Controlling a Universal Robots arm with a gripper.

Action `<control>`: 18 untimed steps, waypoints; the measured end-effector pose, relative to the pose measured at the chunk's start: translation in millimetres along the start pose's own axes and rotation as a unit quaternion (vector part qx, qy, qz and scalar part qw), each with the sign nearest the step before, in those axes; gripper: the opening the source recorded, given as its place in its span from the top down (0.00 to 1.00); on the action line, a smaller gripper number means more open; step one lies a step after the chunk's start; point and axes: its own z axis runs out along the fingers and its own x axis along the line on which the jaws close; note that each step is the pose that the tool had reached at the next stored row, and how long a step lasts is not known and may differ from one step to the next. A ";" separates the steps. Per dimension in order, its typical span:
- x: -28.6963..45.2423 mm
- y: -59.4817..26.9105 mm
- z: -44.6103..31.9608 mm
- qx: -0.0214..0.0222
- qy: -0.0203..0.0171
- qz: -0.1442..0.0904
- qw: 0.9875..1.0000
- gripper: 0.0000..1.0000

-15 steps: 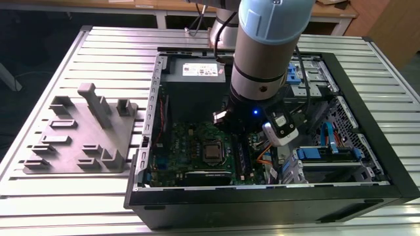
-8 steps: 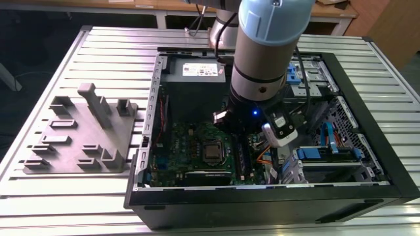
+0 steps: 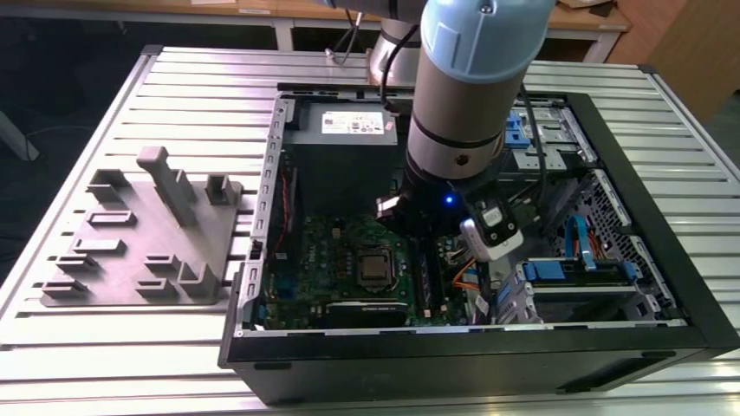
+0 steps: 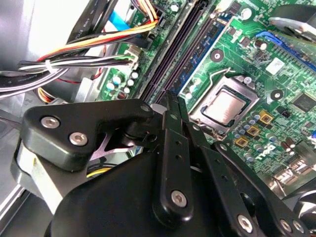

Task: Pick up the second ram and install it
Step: 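Insert the second ram into the second slot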

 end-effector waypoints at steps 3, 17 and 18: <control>0.0 0.0 0.3 0.000 0.000 -0.001 1.000 0.92; -0.1 -0.1 1.5 -0.004 0.000 -0.001 1.000 0.92; -0.1 -0.1 1.7 -0.005 0.000 -0.001 1.000 0.92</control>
